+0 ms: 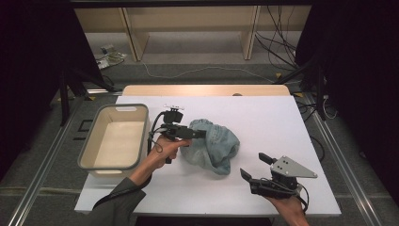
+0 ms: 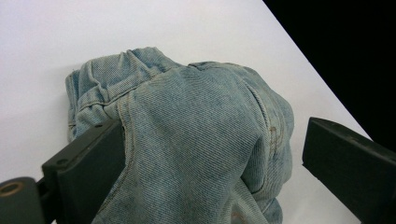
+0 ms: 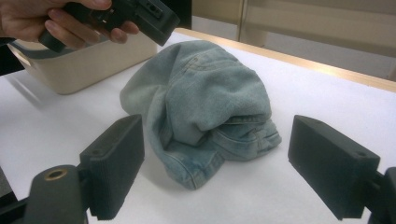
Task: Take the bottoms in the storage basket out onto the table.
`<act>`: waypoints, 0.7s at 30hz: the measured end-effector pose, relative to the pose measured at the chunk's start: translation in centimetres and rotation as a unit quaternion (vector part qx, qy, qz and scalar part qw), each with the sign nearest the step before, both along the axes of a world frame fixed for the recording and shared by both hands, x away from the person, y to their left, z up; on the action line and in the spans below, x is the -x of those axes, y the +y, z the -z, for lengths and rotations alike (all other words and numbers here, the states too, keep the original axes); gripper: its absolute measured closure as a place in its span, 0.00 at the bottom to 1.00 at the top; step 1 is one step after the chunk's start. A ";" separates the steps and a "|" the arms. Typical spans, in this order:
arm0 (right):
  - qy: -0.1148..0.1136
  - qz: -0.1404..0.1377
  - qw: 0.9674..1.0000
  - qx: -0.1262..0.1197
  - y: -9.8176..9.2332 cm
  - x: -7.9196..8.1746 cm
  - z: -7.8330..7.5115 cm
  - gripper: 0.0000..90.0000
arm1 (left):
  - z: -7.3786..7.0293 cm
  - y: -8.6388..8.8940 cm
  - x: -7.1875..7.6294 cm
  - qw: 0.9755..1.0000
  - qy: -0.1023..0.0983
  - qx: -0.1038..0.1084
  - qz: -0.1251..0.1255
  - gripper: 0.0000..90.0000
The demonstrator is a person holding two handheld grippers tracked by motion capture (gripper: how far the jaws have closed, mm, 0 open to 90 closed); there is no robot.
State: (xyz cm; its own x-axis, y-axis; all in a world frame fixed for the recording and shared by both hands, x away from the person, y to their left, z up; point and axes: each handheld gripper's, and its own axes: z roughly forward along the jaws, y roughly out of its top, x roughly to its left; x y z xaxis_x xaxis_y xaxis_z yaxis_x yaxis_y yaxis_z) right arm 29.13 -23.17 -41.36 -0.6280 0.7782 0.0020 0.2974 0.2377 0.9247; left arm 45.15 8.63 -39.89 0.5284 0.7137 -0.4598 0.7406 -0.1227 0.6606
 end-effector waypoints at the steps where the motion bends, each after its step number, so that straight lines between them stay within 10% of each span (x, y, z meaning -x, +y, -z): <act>1: 0.000 0.000 1.000 0.000 0.0 0.0 0.0 0.22 | 0.0 0.1 0.1 1.000 -0.003 0.002 0.002 0.06; 21: 0.005 0.001 1.000 -0.005 0.0 0.0 0.0 0.22 | -0.1 3.1 3.8 0.994 -0.100 0.049 0.003 0.06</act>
